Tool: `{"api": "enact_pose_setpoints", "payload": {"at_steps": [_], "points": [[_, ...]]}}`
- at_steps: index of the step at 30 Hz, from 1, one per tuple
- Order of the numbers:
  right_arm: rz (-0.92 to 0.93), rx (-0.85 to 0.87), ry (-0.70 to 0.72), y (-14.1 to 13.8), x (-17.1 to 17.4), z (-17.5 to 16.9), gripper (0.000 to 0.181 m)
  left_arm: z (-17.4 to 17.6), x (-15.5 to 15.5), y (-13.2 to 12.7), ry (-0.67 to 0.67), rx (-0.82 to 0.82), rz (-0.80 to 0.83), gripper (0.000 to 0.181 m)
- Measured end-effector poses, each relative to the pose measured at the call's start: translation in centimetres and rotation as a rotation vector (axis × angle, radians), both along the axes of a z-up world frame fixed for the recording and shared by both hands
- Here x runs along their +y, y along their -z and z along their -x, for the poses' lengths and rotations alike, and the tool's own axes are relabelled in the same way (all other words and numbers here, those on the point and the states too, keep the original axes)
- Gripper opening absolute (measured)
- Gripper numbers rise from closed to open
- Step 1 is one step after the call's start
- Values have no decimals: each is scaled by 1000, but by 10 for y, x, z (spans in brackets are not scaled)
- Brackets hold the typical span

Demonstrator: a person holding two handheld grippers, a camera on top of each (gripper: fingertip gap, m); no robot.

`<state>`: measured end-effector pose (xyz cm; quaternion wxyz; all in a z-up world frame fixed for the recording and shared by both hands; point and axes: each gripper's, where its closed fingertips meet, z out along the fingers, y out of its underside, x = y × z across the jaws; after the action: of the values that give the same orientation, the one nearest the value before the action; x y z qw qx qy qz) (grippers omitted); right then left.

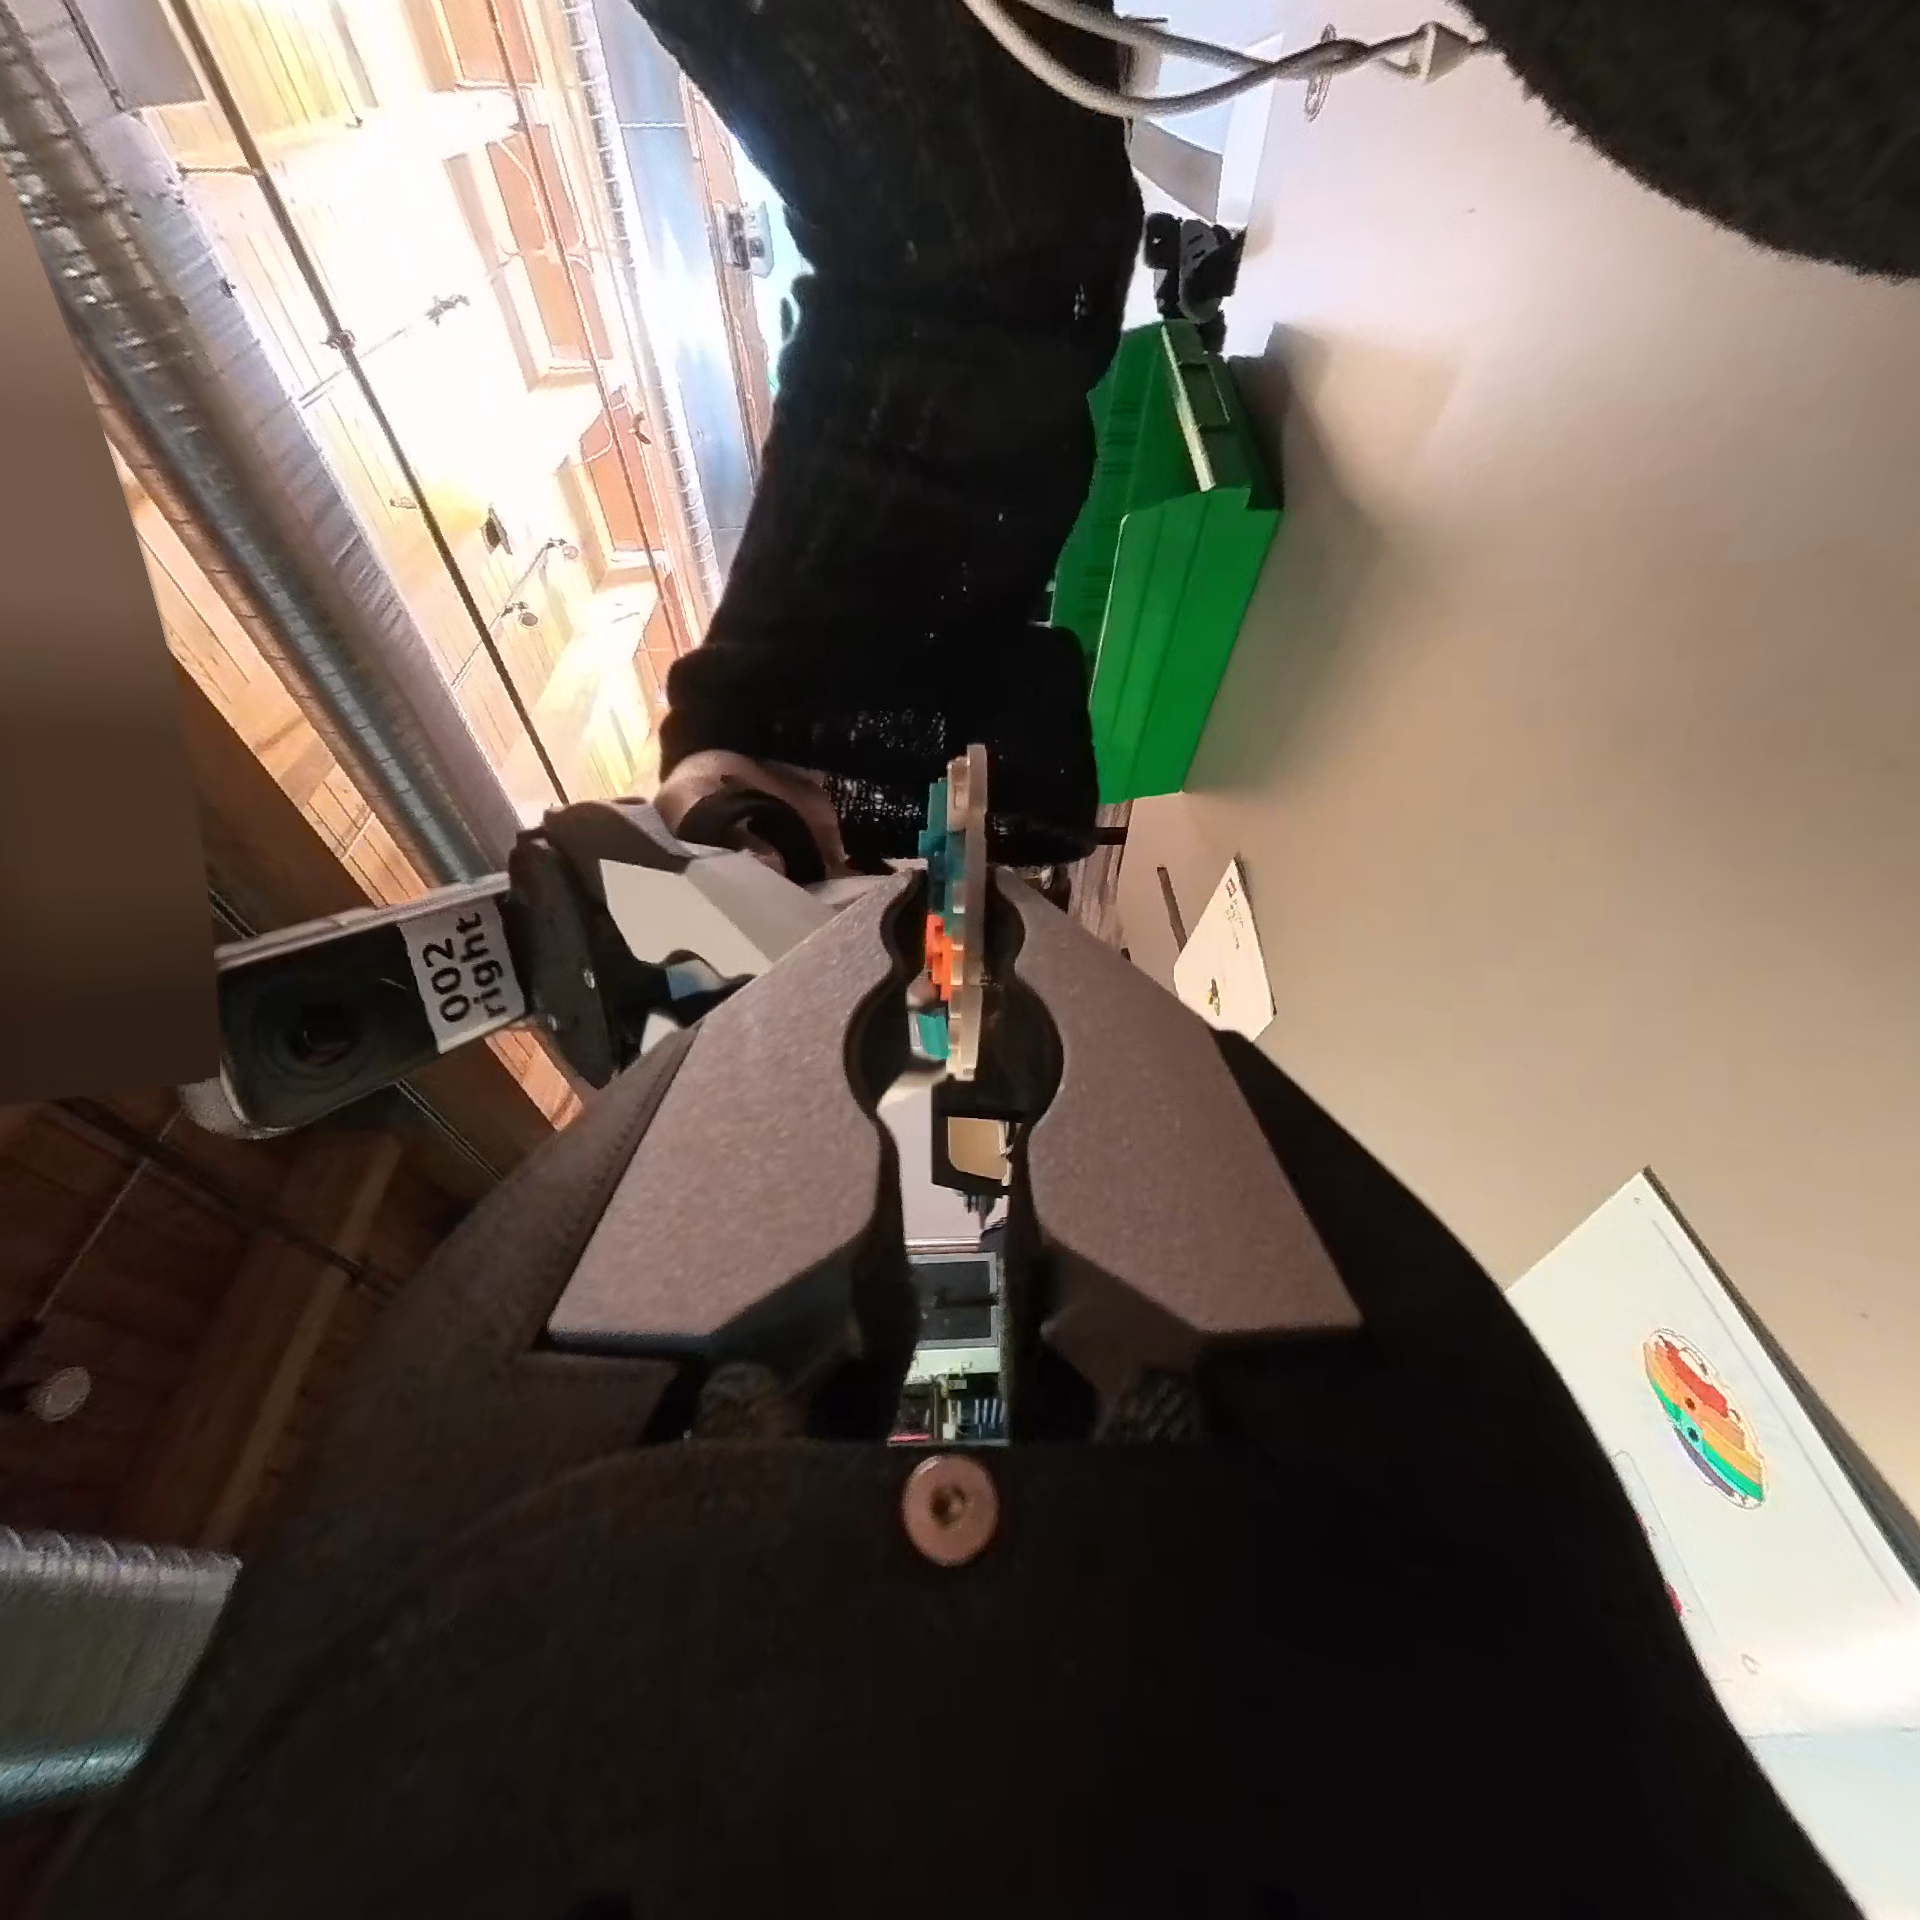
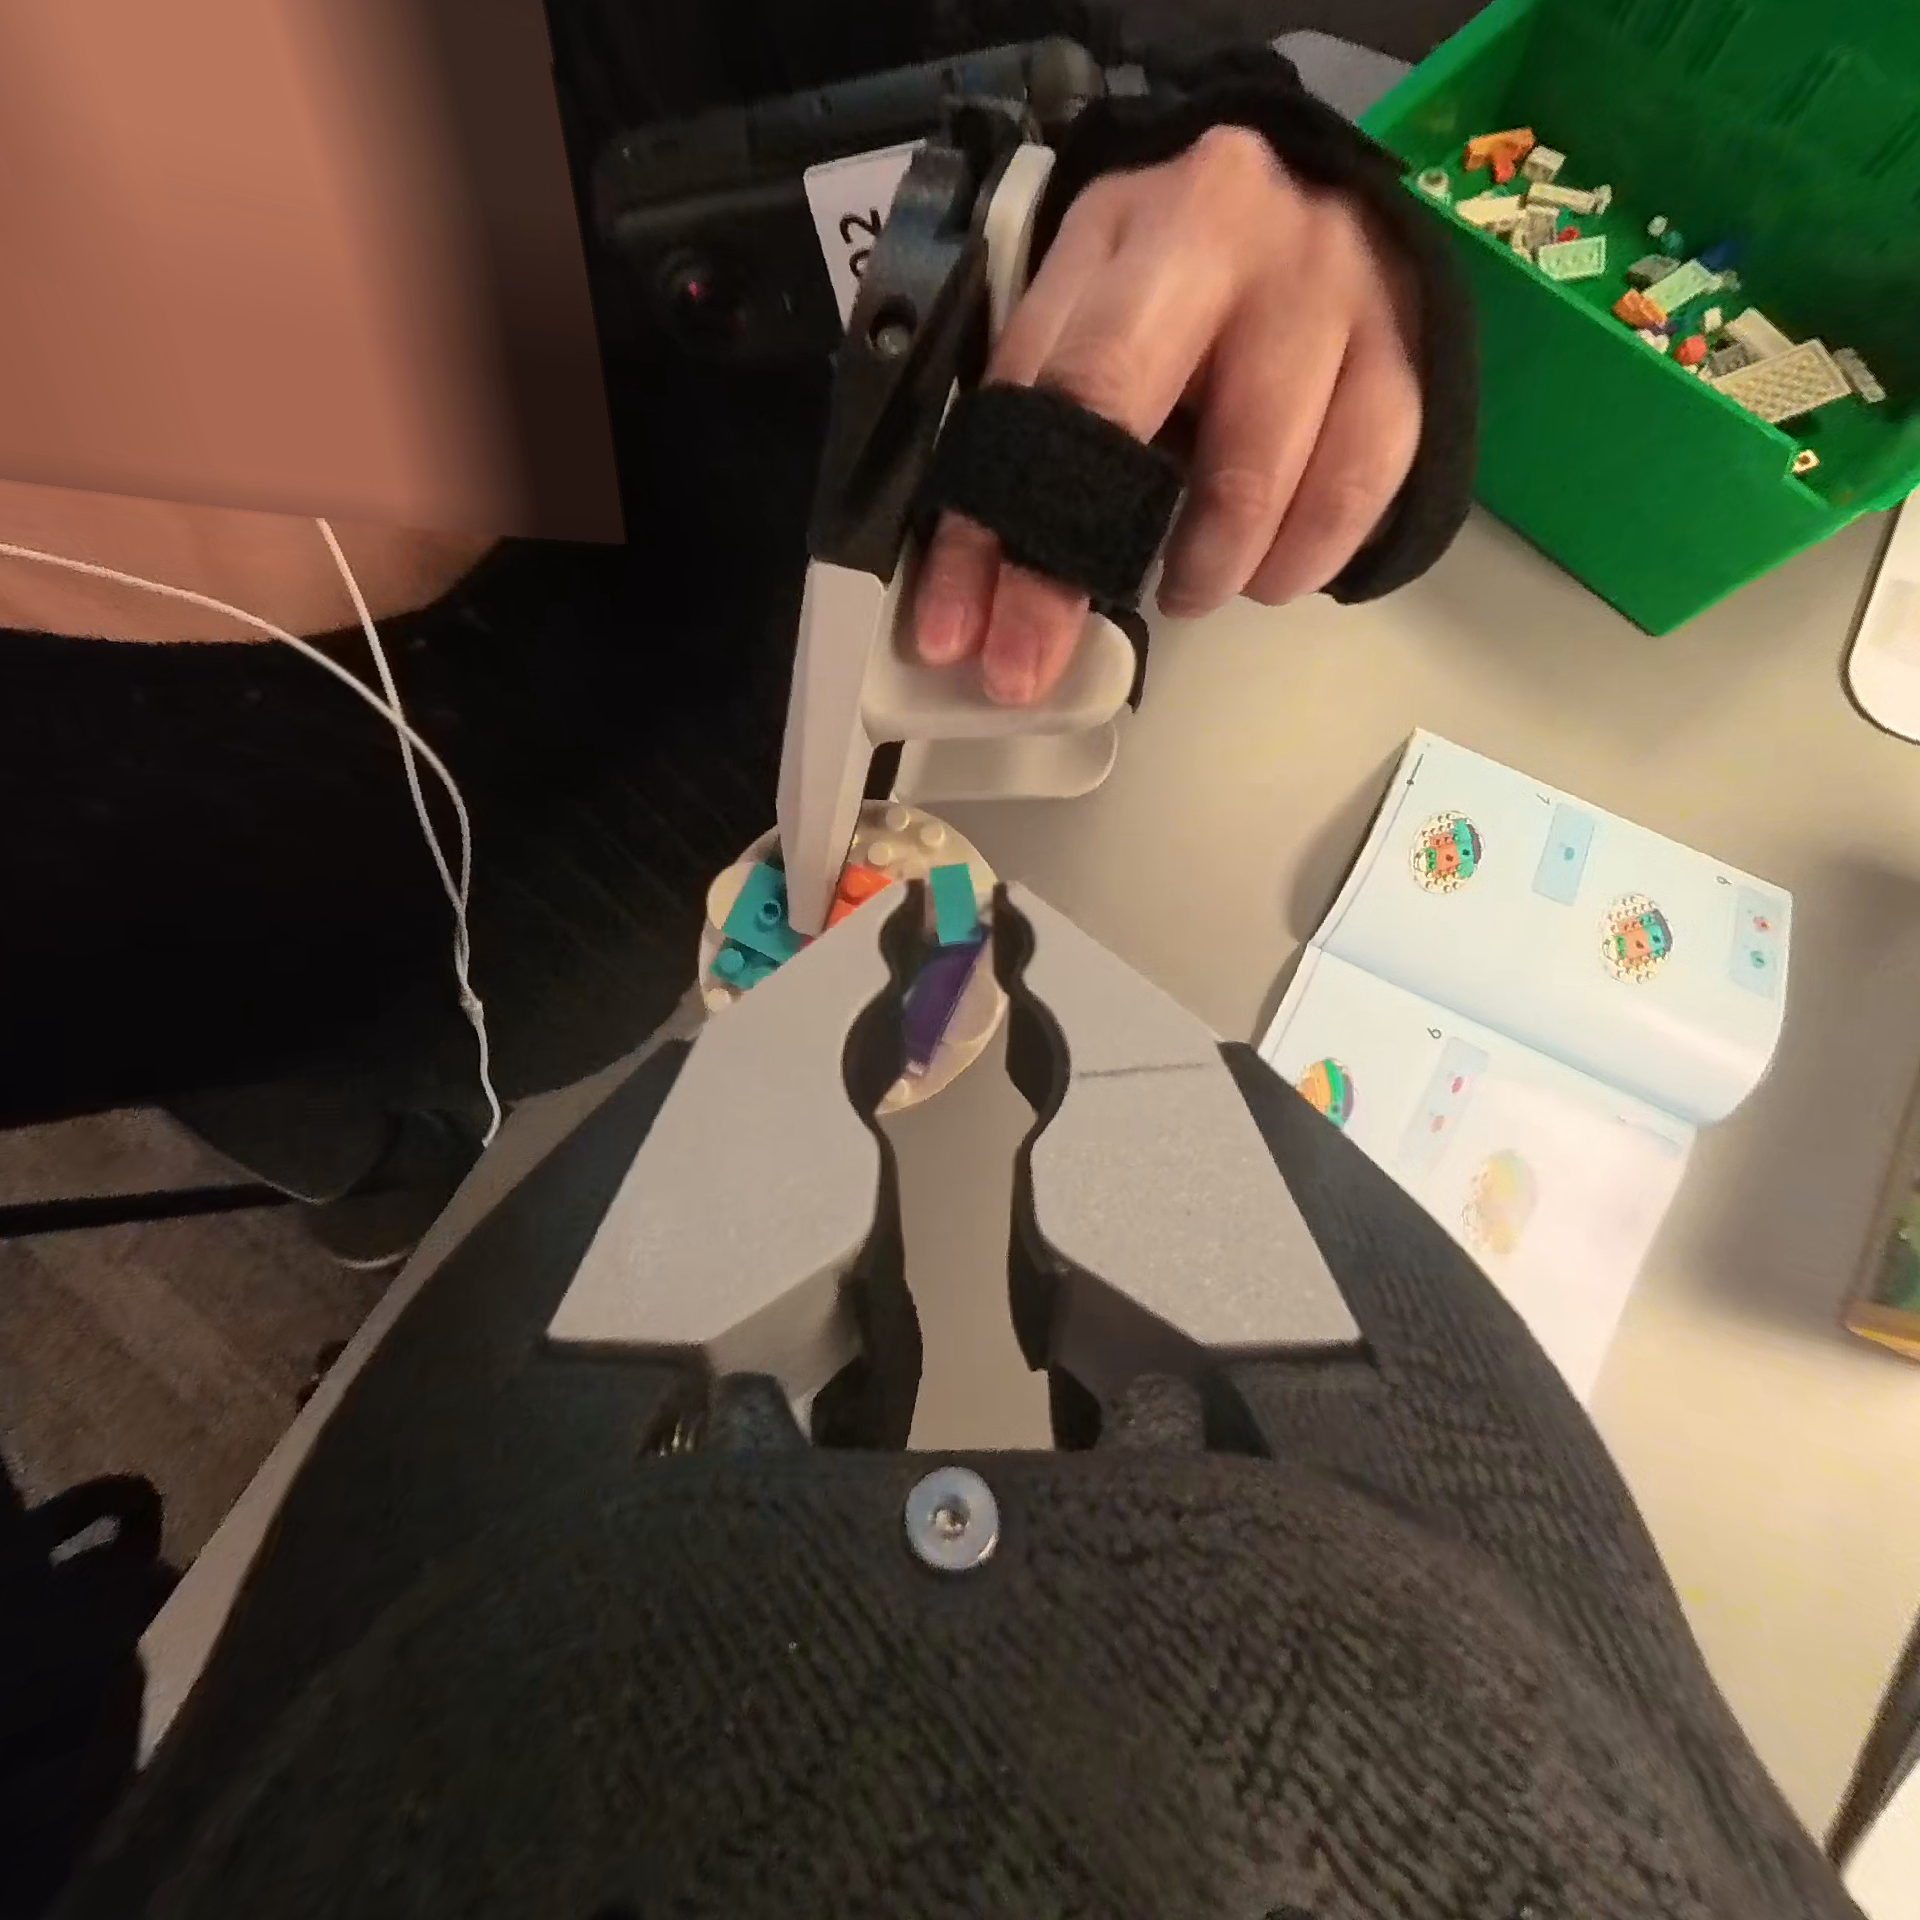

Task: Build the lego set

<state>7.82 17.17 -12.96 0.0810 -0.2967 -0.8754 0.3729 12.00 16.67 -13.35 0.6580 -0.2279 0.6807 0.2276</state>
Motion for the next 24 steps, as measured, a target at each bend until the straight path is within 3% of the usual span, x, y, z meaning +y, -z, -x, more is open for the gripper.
{"api": "enact_pose_setpoints", "payload": {"at_steps": [9,21,24], "points": [[-114,56,169,2,14,8,6,10,17,5,-158,19,-49,9],[-121,38,225,5,19,6,8,9,21,8,-167,30,-44,9],[-119,47,229,4,19,5,16,9,21,8,-167,31,-42,9]]}}
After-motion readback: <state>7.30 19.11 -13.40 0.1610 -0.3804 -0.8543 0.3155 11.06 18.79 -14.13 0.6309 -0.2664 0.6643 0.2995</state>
